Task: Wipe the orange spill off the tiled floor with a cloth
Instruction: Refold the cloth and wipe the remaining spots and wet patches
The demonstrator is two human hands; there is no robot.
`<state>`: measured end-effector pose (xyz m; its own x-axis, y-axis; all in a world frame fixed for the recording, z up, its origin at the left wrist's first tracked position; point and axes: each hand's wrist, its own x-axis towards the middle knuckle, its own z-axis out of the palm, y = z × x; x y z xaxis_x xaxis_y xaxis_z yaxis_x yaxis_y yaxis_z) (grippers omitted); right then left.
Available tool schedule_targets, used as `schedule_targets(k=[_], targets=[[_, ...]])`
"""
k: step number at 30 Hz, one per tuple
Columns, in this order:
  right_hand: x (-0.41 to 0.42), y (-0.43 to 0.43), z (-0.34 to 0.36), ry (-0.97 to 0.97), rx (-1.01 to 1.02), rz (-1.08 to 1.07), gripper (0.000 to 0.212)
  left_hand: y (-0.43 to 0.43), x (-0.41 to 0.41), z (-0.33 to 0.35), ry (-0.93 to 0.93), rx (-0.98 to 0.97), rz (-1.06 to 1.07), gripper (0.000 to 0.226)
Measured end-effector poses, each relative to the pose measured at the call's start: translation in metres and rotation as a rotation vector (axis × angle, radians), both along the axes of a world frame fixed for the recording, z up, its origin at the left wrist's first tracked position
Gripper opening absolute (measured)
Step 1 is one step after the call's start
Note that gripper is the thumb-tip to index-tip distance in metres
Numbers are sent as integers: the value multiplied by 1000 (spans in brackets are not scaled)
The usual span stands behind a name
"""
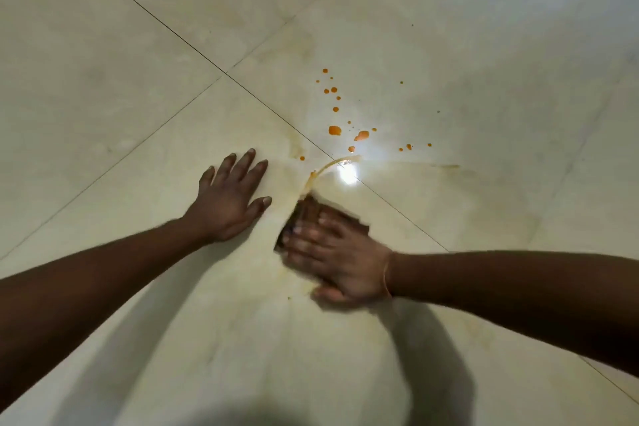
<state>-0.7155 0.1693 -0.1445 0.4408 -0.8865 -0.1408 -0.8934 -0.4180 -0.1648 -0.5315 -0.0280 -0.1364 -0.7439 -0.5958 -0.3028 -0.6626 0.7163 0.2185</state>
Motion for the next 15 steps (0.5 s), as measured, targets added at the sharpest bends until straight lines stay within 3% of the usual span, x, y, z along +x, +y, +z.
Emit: schedule_targets(k=[1,3,6,8,10,13,15], targets=[[6,12,-1,-9,47,132,68,4,0,0,49,-17,19,64],[-6,-7,-2,-6,-6,63,65,14,-4,0,140,-72,89,55],[-25,-103,11,5,-59,-643,64,14,-24,-8,236,-140,170,41],[-26,-129,14,-20,-23,-884,64,-4,-42,-13,275,-162,156,39],[-1,-87,7,-64,-58,-776,67,-26,-55,-16,279,-170,126,42],[49,28,11,-105,50,-518,75,-46,-63,-16,265,-169,139,44],[27,6,6,-134,48,-484,73,-47,-62,-16,266,-190,140,44]])
